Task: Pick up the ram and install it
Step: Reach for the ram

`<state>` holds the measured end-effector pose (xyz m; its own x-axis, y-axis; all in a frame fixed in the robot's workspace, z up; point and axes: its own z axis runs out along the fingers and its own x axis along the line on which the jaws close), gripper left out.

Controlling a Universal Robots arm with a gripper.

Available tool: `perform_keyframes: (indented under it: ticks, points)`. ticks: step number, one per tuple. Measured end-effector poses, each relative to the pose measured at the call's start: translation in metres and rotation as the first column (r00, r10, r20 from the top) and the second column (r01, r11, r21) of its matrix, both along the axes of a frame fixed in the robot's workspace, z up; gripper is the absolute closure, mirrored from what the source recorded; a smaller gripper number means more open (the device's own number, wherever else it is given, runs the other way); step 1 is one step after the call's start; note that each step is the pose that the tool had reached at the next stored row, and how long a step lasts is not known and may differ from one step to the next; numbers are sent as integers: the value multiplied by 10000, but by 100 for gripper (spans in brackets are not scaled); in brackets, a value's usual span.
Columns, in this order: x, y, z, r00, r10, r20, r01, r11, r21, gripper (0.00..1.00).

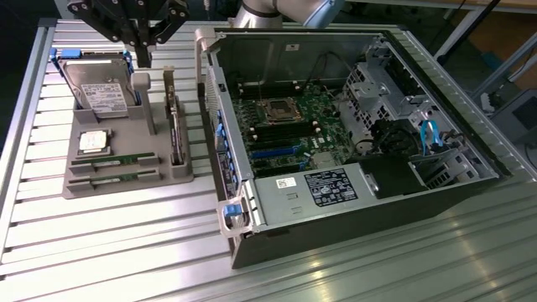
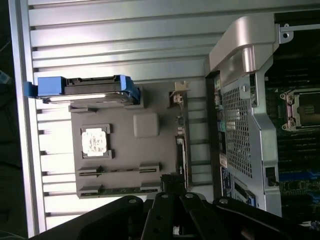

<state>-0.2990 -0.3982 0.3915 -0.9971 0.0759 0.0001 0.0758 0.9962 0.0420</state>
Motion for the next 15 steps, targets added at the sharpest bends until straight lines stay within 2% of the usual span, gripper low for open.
perform_keyframes:
  ticks: [6,15]
  points:
    - [-212,0,-6,10000,0,0,0,10000,0,90]
    - [-447,0,-16,10000,0,0,0,10000,-1,90]
